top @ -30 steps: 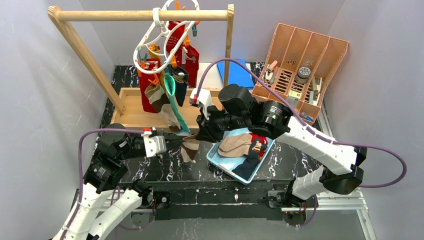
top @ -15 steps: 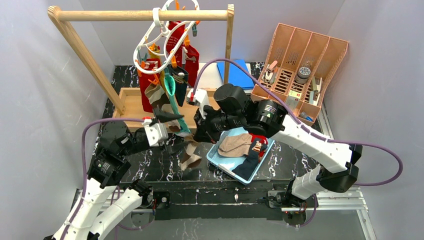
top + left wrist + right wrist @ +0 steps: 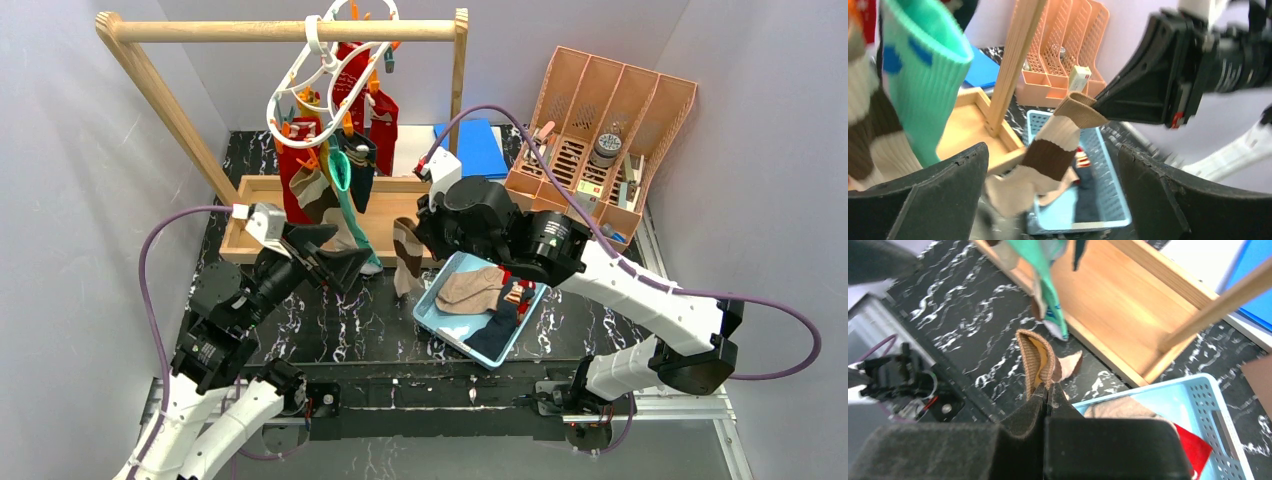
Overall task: Clip the socks to the hanger
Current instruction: Pick up the sock from the bin.
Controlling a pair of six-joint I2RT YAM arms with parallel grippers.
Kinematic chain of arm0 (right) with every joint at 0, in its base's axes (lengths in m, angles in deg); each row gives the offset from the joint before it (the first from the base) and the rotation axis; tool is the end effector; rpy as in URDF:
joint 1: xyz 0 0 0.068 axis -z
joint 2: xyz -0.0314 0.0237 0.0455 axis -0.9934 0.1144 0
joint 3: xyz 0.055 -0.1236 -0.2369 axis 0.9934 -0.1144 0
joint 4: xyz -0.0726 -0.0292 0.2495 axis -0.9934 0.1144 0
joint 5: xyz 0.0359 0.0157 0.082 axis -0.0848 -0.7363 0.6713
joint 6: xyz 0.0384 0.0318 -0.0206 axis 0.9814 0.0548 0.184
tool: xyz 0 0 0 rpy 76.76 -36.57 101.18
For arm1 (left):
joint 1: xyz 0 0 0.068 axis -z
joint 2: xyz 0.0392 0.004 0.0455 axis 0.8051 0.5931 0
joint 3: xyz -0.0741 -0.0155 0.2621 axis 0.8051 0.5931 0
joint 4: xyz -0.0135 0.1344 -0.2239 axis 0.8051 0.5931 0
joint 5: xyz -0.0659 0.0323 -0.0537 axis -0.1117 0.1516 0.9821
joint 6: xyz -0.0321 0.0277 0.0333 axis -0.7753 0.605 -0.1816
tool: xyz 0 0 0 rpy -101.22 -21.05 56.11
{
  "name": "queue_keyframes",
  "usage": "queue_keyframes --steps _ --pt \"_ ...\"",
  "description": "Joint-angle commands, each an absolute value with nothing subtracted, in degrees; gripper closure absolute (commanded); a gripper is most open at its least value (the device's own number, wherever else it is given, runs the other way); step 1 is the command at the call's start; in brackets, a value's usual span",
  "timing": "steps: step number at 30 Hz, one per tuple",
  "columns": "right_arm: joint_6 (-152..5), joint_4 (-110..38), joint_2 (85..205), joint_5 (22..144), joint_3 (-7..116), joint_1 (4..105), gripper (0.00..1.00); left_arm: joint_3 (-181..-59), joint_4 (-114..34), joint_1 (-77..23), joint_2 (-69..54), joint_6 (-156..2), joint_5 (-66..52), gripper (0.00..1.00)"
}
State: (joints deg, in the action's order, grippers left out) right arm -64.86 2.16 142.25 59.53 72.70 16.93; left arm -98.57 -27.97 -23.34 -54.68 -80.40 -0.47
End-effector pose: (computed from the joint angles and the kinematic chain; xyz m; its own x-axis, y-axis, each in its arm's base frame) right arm 0.1233 0.2590 0.4504 -0.3644 -0.1929 -0.9110 -0.7083 0.6926 0.1367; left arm 0.0805 -0.0576 0.4097 -0.0045 -0.2820 -0.9594 0.7274 0.6574 -0.1967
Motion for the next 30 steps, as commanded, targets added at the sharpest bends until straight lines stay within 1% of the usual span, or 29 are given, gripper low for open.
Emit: queue_keyframes --steps 1,4,5,10,14,16,18,20,26,28,30 --pt "-59.5 -2.6 141.4 46.3 70.3 16.7 0.99 -94.4 -32.3 -23.0 -57.0 -111.9 -14.2 0.01" --pt "-57.1 -4.2 141.5 42.1 68.8 16.7 0.99 -90.2 -42.3 -23.0 -57.3 -117.9 -9.6 0.02" --pt "-56.2 -4.3 141.8 41.2 68.8 16.7 0.99 -89.8 -42.7 -23.0 -56.4 -119.4 -8.7 0.02" --pt "-52.4 -3.3 144.5 40.7 71.4 16.7 0.99 -95.9 -32.7 -23.0 -48.5 -119.7 -7.6 0.01" --pt "-51.3 -4.0 145.9 41.6 71.9 16.7 0.99 -99.9 -27.2 -23.0 -46.2 -118.8 -11.8 0.02" --pt "-50.8 -4.0 146.9 41.6 72.3 16.7 0.99 -101.8 -24.4 -23.0 -43.4 -118.6 -12.2 0.09" --pt "-50.8 -3.6 148.1 41.7 73.1 16.5 0.99 -103.5 -22.0 -23.0 -40.6 -118.5 -11.5 0.19" --pt "-50.6 -3.2 149.2 41.6 73.9 16.4 0.99 -104.5 -19.7 -23.0 -38.9 -118.4 -12.5 0.23" --pt "-51.7 -4.0 151.0 40.9 74.2 15.7 0.99 -108.0 -12.9 -22.9 -35.5 -117.5 -14.6 0.30" --pt "-52.2 -4.8 151.1 40.9 73.7 15.6 0.99 -109.6 -10.1 -22.9 -34.3 -116.5 -17.9 0.32" --pt "-53.1 -6.0 150.9 41.5 72.8 15.5 0.99 -110.7 -8.7 -22.8 -33.3 -115.8 -18.6 0.35"
